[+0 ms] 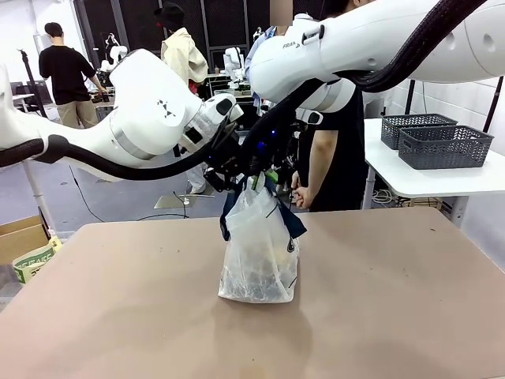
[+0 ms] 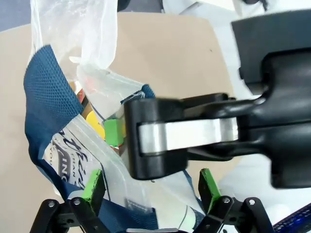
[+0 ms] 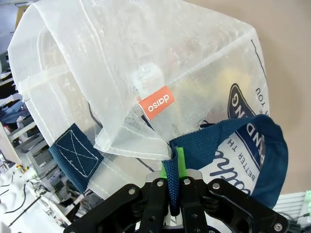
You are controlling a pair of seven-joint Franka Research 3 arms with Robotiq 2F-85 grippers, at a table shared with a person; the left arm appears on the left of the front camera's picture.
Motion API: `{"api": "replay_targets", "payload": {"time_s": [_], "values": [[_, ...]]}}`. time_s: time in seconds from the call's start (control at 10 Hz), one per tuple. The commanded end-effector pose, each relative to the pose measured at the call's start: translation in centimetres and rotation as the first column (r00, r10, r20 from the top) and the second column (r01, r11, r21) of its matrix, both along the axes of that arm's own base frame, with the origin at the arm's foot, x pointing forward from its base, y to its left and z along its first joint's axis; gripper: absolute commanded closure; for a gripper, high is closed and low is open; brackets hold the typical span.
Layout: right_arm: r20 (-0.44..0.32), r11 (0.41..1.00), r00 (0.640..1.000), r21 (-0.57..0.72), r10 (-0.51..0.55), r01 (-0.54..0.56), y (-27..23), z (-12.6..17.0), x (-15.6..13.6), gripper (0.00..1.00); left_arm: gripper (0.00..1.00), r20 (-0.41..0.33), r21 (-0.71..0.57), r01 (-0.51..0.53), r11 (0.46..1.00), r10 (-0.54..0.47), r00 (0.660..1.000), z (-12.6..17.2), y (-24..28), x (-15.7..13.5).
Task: Transfer purchased items from the store into the shopping bag.
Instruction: Move the Reusable shopping bag to the right side of the table.
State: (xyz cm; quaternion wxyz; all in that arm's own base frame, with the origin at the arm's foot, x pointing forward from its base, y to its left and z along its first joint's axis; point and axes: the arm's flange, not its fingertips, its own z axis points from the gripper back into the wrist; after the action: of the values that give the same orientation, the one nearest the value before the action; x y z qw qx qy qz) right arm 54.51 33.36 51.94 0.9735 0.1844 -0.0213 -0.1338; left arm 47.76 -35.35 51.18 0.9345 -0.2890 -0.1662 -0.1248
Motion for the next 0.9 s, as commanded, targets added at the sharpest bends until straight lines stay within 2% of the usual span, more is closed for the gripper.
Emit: {"api": "replay_targets", "payload": {"time_s": [0.0,0.1,0.2,0.5,0.6,0.8], "values": [[-0.019,1.000,1.000,0.024,-0.017,0.017,0.77,0.25,0.21,1.00,0.00,0.028,0.032,0.000,0.999,-0.001,1.000,-0.80,-0.31,-0.47],[-0.020,1.000,1.000,0.023,-0.018,0.018,0.74,0.26,0.19,1.00,0.08,0.051,0.056,-0.009,0.998,0.006,0.999,-0.74,-0.42,-0.61],[-0.023,1.000,1.000,0.024,-0.016,0.016,0.79,0.18,0.21,1.00,0.28,0.075,0.060,0.004,0.998,-0.009,0.997,-0.65,-0.52,-0.94],[-0.029,1.000,1.000,0.025,-0.013,0.013,0.78,0.08,0.23,1.00,0.86,0.074,0.067,0.003,0.998,-0.008,0.997,-0.57,-0.56,-0.99],[-0.030,1.000,0.999,0.027,-0.011,0.012,0.77,0.05,0.22,1.00,1.00,0.081,0.079,0.001,0.997,-0.007,0.997,-0.56,-0.53,-1.02],[-0.031,0.999,0.999,0.031,-0.011,0.012,0.65,0.06,0.22,1.00,1.00,0.099,0.109,0.007,0.994,-0.018,0.995,-0.46,-0.39,-1.15]]}}
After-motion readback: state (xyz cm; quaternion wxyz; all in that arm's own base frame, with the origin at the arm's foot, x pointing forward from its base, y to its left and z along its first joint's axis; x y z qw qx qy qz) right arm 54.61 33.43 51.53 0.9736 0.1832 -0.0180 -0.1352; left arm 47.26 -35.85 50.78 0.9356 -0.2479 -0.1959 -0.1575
